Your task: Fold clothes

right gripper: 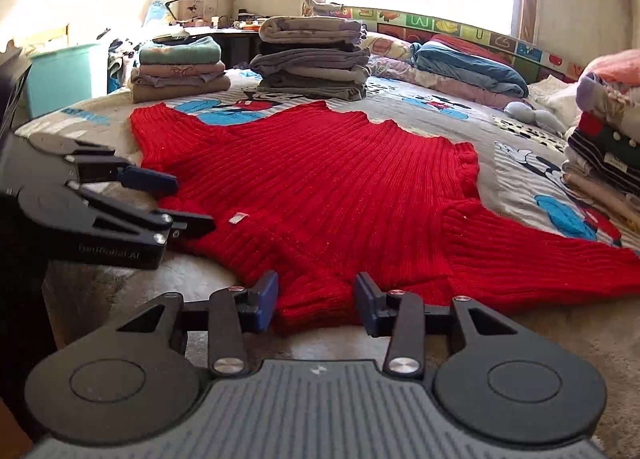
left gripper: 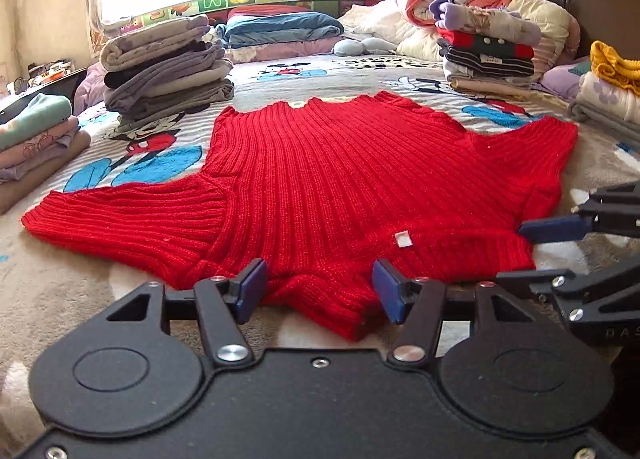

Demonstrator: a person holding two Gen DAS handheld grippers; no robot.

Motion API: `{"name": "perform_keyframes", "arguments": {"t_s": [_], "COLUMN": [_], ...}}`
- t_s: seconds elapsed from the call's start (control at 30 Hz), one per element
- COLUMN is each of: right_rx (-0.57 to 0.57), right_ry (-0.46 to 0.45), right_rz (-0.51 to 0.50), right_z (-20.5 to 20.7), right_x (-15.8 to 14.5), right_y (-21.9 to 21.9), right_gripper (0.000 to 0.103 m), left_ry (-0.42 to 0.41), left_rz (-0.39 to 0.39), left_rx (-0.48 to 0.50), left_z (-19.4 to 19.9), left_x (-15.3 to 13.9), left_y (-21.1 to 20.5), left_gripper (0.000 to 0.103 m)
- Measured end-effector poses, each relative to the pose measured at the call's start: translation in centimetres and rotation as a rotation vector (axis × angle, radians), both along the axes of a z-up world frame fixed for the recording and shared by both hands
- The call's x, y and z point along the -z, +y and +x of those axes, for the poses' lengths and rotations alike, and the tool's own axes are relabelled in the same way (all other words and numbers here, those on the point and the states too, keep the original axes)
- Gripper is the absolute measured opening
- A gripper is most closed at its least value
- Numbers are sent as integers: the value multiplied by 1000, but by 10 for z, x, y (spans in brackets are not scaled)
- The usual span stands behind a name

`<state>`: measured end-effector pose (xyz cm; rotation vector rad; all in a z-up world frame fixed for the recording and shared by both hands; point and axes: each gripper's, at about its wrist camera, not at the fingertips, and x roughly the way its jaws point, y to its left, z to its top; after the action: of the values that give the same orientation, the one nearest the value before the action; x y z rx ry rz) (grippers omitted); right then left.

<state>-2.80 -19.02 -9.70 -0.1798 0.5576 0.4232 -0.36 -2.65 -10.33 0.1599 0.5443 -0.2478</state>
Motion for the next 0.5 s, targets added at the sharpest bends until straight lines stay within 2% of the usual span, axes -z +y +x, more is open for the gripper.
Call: {"name": "perform_keyframes", "arguments": {"t_s": [0.03, 0.17, 0.27, 0.37, 0.43, 0.5], "right_rx": [4, 57, 134, 244, 322, 393], "right_ry": [26, 138, 215, 276, 304, 310], "right_rz": [12, 148, 339, 581, 714, 821], "right_z": [-1, -1, -1, -4, -5, -7], "right_x": [0, 2, 4, 12, 17, 21], "right_y": [-1, -16, -39, -68, -86, -103], "right_gripper": [51, 58, 58, 57, 56, 57], "left_ry": [-5, -15, -44, -76, -87, -94], "left_rz": [11, 23, 15, 8, 12, 20], "left_rx": [5, 22, 34, 44, 49, 52], "left_z": [-3, -9, -11, -14, -13, -12], "left_x": [0, -2, -7, -11, -11, -9], "left_y": [-2, -7, -9, -11, -14, -17], "left_gripper": [58, 60, 63, 68, 74, 75]}}
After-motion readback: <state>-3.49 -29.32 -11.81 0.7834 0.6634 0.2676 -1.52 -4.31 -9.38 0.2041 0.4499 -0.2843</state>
